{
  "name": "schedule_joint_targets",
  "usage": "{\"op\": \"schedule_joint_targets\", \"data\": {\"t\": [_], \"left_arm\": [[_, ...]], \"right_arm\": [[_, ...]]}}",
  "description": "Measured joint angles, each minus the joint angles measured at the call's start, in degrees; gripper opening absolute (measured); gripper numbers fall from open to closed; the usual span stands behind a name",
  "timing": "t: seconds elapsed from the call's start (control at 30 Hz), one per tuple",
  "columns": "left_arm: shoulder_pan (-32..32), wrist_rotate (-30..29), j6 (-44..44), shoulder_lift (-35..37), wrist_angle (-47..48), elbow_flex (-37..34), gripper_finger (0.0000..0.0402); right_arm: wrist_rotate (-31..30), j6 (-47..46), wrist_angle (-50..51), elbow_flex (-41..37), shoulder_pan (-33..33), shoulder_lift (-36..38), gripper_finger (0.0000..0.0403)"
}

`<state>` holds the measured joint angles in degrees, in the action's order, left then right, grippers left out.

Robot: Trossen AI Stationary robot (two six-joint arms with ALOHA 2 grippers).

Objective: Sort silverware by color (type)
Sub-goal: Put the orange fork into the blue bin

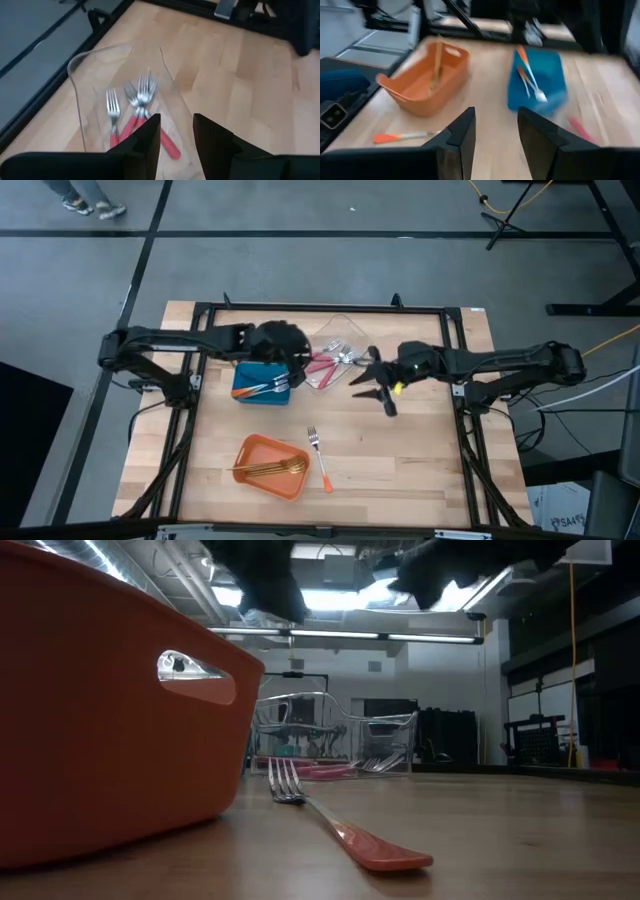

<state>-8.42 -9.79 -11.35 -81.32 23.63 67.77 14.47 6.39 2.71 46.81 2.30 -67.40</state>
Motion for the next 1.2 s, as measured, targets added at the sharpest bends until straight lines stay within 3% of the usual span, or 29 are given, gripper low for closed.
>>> {"op": "schedule_joint_targets", "data": {"t": [0.27,0.47,0.57,0.8,1.2], "left_arm": [[8.6,-8.0,-4.8,5.6,7.8,0.0,0.0109],[13.6,-9.4,-7.6,6.5,8.1,0.0,0.0109],[15.6,-9.5,-8.8,6.4,8.1,0.0,0.0109],[18.7,-12.3,-9.3,6.4,8.0,0.0,0.0109],[20.9,-13.7,-12.4,6.3,7.7,0.0,0.0109]], "right_arm": [[0.1,9.4,-10.4,0.6,-9.9,-4.0,0.0134],[0.1,13.7,-9.9,7.4,-16.3,-12.0,0.0134],[0.1,17.2,-5.1,12.3,-18.5,-16.3,0.0134],[-0.9,26.8,5.9,20.7,-20.5,-26.5,0.0134],[-4.3,37.5,4.5,21.6,-20.6,-39.2,0.0134]]}}
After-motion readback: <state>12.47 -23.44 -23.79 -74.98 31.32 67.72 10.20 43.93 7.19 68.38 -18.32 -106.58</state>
